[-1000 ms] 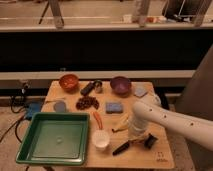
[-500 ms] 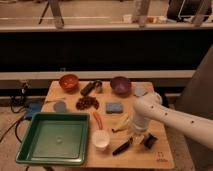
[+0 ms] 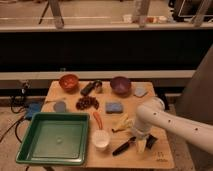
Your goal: Wipe table surface with brush
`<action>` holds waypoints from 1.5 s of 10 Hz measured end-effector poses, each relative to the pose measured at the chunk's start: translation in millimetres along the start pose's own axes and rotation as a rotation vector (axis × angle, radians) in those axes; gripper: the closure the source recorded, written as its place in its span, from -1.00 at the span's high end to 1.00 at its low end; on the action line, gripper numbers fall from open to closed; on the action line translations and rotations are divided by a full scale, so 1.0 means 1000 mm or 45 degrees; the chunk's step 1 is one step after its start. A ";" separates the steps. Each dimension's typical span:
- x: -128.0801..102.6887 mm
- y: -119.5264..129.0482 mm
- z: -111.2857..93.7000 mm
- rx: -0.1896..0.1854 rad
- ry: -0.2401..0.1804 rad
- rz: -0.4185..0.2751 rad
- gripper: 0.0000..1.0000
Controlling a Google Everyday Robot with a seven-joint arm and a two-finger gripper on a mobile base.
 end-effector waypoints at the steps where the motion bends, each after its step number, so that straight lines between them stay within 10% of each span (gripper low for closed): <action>1: 0.000 0.000 0.006 0.012 0.000 -0.010 0.60; 6: 0.004 -0.001 0.023 0.051 0.014 -0.037 0.58; 15: 0.007 -0.001 0.027 0.051 0.038 -0.041 -1.00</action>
